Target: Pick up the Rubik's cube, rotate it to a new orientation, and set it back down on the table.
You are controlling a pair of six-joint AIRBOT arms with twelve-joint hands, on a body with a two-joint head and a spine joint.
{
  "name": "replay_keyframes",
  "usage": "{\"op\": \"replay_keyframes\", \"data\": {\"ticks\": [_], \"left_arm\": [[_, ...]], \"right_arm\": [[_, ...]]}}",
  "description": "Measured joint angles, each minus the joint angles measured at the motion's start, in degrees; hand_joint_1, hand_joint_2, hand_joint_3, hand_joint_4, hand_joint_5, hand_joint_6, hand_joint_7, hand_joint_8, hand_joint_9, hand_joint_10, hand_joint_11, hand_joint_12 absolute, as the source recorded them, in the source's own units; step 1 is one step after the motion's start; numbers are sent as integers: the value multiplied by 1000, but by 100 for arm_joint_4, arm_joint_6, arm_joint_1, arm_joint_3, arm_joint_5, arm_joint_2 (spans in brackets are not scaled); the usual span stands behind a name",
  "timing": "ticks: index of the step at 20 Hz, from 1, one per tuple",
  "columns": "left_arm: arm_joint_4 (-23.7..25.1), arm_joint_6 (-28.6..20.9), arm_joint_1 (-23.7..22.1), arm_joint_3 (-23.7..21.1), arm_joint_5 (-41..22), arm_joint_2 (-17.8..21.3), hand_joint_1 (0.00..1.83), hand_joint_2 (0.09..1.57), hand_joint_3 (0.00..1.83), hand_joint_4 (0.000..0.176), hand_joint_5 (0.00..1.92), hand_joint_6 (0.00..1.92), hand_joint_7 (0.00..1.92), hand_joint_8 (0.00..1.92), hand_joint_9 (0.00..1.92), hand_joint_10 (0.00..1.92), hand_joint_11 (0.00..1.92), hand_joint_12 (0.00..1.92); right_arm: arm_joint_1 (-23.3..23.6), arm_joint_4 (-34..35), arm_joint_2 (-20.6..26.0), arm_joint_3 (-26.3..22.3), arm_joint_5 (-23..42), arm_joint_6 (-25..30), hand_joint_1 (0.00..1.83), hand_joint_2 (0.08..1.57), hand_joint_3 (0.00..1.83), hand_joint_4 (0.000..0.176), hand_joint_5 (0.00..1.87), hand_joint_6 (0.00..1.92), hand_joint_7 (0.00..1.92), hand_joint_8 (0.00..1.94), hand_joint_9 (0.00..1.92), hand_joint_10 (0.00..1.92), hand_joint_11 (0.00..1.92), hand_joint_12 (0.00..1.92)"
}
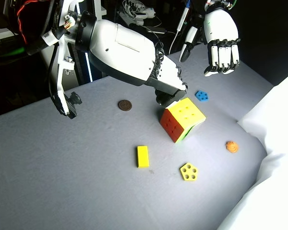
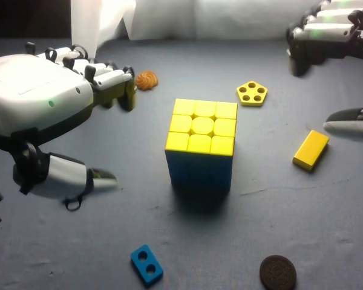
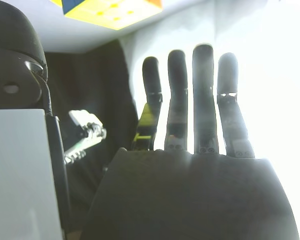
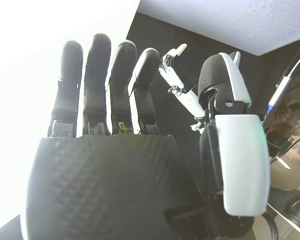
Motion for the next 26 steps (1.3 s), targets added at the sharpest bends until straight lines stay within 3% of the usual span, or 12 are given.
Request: {"op": "replay_keyframes", "data": {"ticks": [1,5,7,10,12,18,20,22,24,26], "left_arm": [[-2,7,-31,0,22,0,716,1079,18,35,0,0,64,0,119,15,0,293],[-101,122,-70,11,42,0,699,1083,7,36,0,0,68,0,125,5,0,327],[-129,140,-105,72,144,-15,720,1068,0,40,0,0,61,1,129,4,0,365],[-358,461,-334,166,380,-162,714,1062,0,38,0,0,46,2,95,0,0,280],[-557,693,-428,238,442,-341,724,1047,0,34,0,0,38,0,89,2,0,317],[-734,643,-400,503,153,-1021,998,938,0,15,0,0,0,0,21,3,0,314],[-922,638,-317,551,0,-1274,1036,899,0,18,0,0,0,0,1,0,0,213],[-1008,673,-306,568,-26,-1355,1070,904,0,0,0,0,0,0,0,0,0,26],[-1134,723,-273,669,-111,-1508,1077,915,0,0,0,0,0,0,0,0,0,0],[-1738,1222,-212,774,-225,-1764,1070,917,1,0,0,0,0,0,0,0,0,0]], "right_arm": [[-2,0,0,0,2,0,445,1174,19,0,69,10,163,4,122,88,0,293],[-2,0,0,0,-9,0,453,1183,3,0,59,0,139,0,111,28,0,208],[0,2,0,0,-9,0,432,1183,1,0,74,5,132,3,131,22,0,359],[0,44,-2,0,-15,2,453,1184,0,0,61,5,121,8,113,7,0,230],[0,44,0,0,-13,-2,461,1179,0,0,56,2,142,8,124,9,0,252],[0,48,0,-2,-24,-44,482,1185,1,0,53,7,133,10,141,15,0,140],[0,66,0,-17,-61,-44,466,1184,0,0,63,5,110,2,112,8,0,95],[4,68,0,-17,-76,-37,475,1181,0,0,50,5,108,6,96,2,0,26],[4,74,20,-22,-98,24,493,1176,0,0,52,4,119,8,107,6,0,0],[4,118,33,-74,-155,74,477,1178,0,0,50,3,121,6,108,6,0,0]]}}
